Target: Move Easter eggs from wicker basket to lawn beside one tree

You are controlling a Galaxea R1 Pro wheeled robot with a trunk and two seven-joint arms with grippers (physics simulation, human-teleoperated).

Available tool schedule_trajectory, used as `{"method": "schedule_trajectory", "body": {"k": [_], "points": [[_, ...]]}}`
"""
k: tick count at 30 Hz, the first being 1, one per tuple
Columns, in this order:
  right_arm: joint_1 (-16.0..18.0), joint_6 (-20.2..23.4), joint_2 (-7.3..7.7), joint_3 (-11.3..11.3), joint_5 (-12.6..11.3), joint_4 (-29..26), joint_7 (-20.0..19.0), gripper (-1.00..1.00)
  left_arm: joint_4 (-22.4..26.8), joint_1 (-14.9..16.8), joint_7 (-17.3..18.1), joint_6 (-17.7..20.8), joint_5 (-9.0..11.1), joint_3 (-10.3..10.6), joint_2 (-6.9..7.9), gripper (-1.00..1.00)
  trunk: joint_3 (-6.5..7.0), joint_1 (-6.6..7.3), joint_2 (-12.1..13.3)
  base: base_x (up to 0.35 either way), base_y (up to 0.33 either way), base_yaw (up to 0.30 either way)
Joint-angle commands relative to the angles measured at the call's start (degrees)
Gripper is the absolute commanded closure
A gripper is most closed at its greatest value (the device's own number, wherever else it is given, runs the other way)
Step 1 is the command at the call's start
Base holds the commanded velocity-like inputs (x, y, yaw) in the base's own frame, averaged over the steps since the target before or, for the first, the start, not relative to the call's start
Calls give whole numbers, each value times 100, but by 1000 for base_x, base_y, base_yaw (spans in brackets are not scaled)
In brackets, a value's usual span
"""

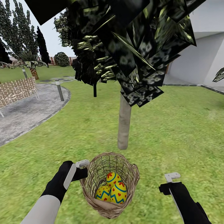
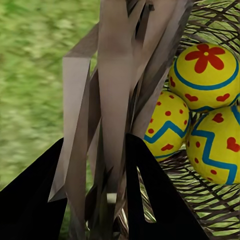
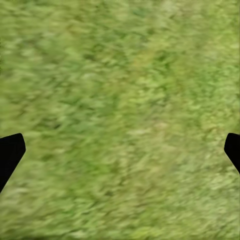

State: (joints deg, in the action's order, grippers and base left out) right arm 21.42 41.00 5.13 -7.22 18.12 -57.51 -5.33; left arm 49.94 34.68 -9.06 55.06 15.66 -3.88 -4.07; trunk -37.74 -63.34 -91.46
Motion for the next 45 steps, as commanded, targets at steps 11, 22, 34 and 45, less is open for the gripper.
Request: {"method": "schedule_trajectory", "body": {"k": [11, 22, 34, 45], "points": [[3, -140, 13, -8, 45, 32, -58, -100, 7, 4, -52, 14, 131, -16, 3, 100, -203, -242, -446, 0, 0, 0], [3, -170, 16, -4, 78, 354, -56, -100, 95, 4, -52, 14, 131, -16, -2, 100, -401, -483, -887, 0, 0, 0], [3, -163, 23, -7, 83, 347, -56, -100, 104, 4, -52, 14, 131, -16, 3, 100, -616, -747, -1368, 0, 0, 0], [3, -163, 23, 1, 86, 349, -56, -100, 104, 4, -52, 14, 131, -16, 5, 100, -796, -967, -1769, 0, 0, 0]]}}
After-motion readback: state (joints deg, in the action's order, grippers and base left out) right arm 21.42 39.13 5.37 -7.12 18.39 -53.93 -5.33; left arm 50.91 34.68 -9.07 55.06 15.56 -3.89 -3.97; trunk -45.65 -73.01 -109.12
